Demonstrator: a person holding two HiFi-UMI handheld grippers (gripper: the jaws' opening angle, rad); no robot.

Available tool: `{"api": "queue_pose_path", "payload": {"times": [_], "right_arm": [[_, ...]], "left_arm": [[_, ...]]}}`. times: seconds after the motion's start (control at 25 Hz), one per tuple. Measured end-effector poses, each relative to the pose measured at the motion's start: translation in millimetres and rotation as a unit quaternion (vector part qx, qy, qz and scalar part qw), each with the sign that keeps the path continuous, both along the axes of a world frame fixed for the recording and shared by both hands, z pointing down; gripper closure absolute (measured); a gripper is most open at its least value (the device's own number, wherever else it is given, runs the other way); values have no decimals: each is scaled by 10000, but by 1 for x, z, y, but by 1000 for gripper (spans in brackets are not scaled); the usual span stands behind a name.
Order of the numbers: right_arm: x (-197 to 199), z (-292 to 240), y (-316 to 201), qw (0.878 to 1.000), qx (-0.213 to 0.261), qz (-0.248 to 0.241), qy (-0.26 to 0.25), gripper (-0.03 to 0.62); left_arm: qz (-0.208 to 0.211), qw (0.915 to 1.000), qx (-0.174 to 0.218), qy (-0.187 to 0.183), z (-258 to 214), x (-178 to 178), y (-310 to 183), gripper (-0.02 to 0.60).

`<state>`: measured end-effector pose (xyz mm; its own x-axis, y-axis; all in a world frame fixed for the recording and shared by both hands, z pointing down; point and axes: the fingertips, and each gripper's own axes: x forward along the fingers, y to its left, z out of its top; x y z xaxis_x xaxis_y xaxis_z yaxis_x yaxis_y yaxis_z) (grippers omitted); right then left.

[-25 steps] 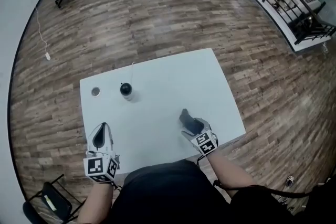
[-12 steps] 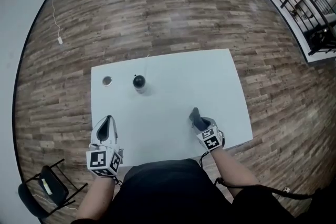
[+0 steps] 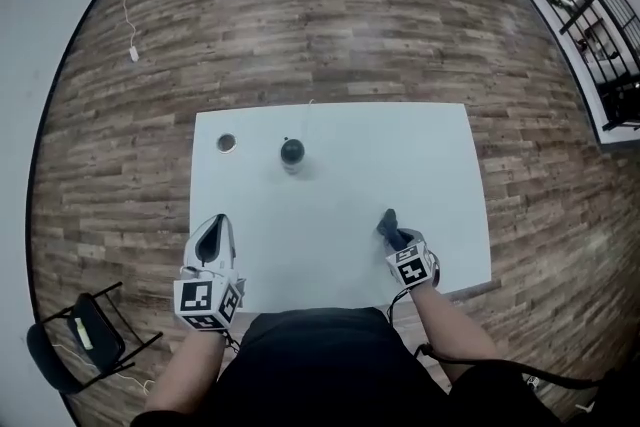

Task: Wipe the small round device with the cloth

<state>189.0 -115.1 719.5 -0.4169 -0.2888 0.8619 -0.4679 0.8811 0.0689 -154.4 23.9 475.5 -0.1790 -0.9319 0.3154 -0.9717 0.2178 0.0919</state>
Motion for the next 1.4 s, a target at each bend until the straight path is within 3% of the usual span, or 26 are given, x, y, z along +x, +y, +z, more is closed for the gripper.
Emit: {"api": "queue_pose_path", "payload": {"times": [0.2, 0.36, 0.88, 1.2, 1.4], "right_arm": [[2, 2, -11, 9986, -423, 312, 80, 490], [-28, -20, -16, 9980, -527, 299, -158, 496], [-185, -123, -50, 9900, 87, -431, -1338, 496], [-249, -147, -82, 9835, 508, -833, -1526, 496], [-264, -141, -92, 9838, 527, -932, -1438, 496]], "left_arm": [[7, 9999, -33, 162, 9, -1, -4, 575], [82, 9996, -60, 246, 18, 0, -8, 574], [152, 9993, -150, 299, 31, -13, -14, 575], [-32, 9988, -301, 375, 40, -21, 5, 574], [-183, 9979, -405, 469, 49, -23, 20, 574]]}}
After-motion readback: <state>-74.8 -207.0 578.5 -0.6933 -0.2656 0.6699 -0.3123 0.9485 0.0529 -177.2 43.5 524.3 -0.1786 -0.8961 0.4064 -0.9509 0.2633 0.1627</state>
